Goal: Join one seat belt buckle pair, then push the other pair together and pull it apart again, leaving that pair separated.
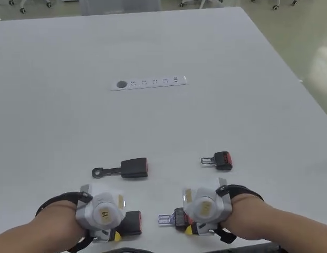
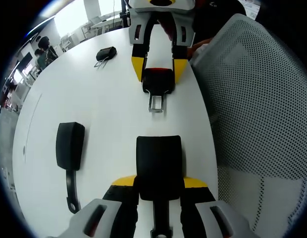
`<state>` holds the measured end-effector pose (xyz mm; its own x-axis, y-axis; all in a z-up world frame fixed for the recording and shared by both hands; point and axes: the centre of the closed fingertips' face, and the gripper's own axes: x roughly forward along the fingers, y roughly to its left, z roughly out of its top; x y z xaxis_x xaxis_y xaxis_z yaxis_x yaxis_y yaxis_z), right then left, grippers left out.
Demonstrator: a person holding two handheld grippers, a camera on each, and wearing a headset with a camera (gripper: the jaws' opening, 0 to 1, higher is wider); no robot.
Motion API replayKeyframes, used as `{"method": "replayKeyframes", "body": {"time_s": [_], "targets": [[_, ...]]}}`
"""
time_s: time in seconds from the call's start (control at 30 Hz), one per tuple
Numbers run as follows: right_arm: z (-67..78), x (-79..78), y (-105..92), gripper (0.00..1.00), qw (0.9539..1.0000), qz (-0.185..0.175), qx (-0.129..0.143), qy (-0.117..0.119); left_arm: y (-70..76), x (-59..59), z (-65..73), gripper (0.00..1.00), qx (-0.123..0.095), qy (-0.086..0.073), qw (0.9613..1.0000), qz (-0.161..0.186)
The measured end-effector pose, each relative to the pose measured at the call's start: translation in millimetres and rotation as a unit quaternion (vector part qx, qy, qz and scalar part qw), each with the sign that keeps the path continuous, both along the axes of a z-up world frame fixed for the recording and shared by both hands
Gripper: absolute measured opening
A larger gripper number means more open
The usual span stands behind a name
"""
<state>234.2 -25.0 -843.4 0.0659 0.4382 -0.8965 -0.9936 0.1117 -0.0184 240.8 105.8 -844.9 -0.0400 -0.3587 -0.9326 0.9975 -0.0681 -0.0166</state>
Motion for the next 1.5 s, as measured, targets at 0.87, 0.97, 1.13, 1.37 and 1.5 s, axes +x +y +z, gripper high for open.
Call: {"method": "replayKeyframes", "body": {"time_s": [0.87,0.97,1.13,1.37,1.5], "targets": [[-0.6,3.1,32.1,0.34,0.9999,0.015,0.002,-0.002,-0.8,-0.2,-0.8,0.33,0.023,-0.001,0.9996,-0.016],[1.1,1.4,32.5,0.34,0.9998,0.02,0.003,-0.007,-0.7,-0.4,-0.9,0.33,0.024,-0.001,0.9996,-0.016],[0.4,3.0,34.5,0.34,0.9998,0.019,0.005,-0.01,-0.8,-0.1,-1.5,0.33,0.029,-0.003,0.9994,-0.019],[1.1,1.8,40.7,0.33,0.9994,0.027,0.01,-0.02,-0.9,-0.2,-1.4,0.33,0.029,-0.003,0.9994,-0.017],[0.5,1.3,45.5,0.33,0.9995,0.018,0.021,-0.012,-1.3,-0.2,-1.3,0.33,0.03,-0.003,0.9994,-0.019]]}}
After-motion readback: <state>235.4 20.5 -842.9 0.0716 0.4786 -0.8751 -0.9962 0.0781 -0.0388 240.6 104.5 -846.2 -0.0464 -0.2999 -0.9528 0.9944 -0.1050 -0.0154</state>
